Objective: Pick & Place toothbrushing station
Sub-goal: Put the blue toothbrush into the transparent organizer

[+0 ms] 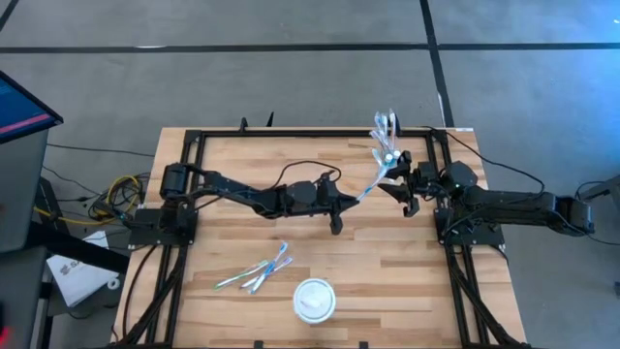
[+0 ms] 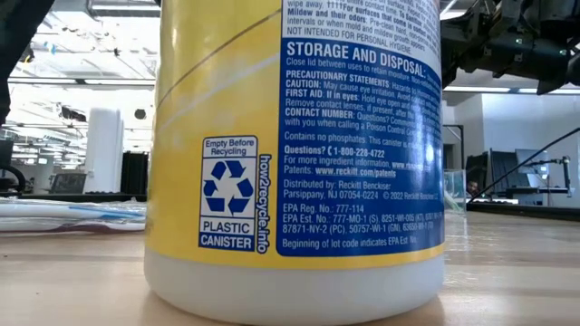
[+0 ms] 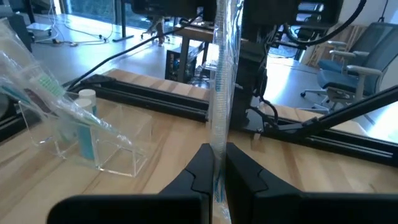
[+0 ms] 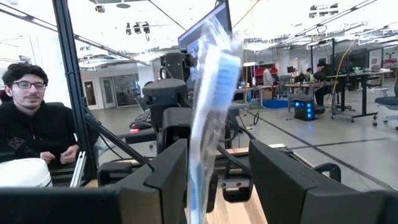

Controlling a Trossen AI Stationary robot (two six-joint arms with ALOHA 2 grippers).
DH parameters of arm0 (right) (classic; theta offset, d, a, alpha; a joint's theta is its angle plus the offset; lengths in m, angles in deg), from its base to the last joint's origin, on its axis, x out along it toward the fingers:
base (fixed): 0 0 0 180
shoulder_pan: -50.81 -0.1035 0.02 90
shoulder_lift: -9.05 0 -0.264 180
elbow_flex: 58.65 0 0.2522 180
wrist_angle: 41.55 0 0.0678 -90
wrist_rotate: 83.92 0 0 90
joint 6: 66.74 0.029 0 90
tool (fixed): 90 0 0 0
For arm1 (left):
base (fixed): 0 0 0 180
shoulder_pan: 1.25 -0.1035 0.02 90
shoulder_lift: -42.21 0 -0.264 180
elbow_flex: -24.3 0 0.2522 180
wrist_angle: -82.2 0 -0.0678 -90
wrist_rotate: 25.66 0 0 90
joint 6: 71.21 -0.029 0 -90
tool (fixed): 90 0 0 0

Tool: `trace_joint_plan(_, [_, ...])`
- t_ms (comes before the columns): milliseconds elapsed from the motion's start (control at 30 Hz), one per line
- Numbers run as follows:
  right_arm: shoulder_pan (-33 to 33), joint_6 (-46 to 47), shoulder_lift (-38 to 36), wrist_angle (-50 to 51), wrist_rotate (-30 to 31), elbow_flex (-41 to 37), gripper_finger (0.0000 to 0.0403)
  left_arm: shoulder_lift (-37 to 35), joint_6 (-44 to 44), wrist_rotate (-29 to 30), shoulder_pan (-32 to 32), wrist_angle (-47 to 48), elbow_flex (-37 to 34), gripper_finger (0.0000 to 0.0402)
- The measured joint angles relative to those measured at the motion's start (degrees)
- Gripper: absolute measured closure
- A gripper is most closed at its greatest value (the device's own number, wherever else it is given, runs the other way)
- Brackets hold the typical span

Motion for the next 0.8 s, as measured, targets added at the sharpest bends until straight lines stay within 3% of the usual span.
trace_joint_plan(367, [-1.1,-0.1,4.9,-3.0,0.0,1.3,0.0245,0.0,0.0,0.1,-0.2,-0.2,0.0,0.0395])
trace_joint_plan(800, [-3.0,-3.0,8.2,-3.6,0.0,4.2,0.0319,0.0,-1.0,0.1,-0.2,-0.1,0.0,0.0395])
